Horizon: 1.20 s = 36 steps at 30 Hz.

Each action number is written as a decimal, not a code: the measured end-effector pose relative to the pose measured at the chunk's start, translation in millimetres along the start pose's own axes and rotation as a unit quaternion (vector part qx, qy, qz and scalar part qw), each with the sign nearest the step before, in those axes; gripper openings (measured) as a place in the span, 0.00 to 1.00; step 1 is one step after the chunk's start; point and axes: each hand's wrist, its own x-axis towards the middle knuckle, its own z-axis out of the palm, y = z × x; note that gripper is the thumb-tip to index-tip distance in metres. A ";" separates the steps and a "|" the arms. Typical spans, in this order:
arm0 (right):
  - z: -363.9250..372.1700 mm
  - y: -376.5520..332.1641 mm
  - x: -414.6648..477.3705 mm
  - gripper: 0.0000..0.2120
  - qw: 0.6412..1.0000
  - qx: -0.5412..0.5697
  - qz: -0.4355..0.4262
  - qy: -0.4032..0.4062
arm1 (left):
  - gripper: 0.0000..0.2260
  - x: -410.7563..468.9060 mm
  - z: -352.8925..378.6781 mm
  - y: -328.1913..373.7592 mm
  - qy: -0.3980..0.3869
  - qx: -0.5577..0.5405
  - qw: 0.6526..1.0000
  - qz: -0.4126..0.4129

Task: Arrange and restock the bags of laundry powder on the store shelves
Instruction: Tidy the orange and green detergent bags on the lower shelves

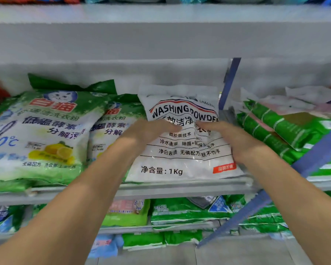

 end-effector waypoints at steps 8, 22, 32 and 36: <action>0.0 -4.2 -2.3 0.17 0.999 0.003 -0.038 -0.009 | 0.29 -9.7 0.3 -2.3 -0.045 -0.092 0.995 -0.023; 24.8 -6.6 -117.7 0.28 0.994 0.094 -0.050 -0.002 | 0.06 -146.4 -23.8 2.2 -0.045 -0.274 0.959 -0.064; 59.4 -9.4 -275.2 0.20 0.993 0.099 -0.034 -0.051 | 0.18 -287.2 -28.9 -26.8 0.016 -0.310 0.950 -0.043; 77.1 -22.1 -324.1 0.28 0.994 0.090 -0.018 -0.052 | 0.21 -327.9 -47.6 -19.8 -0.005 -0.316 0.948 -0.018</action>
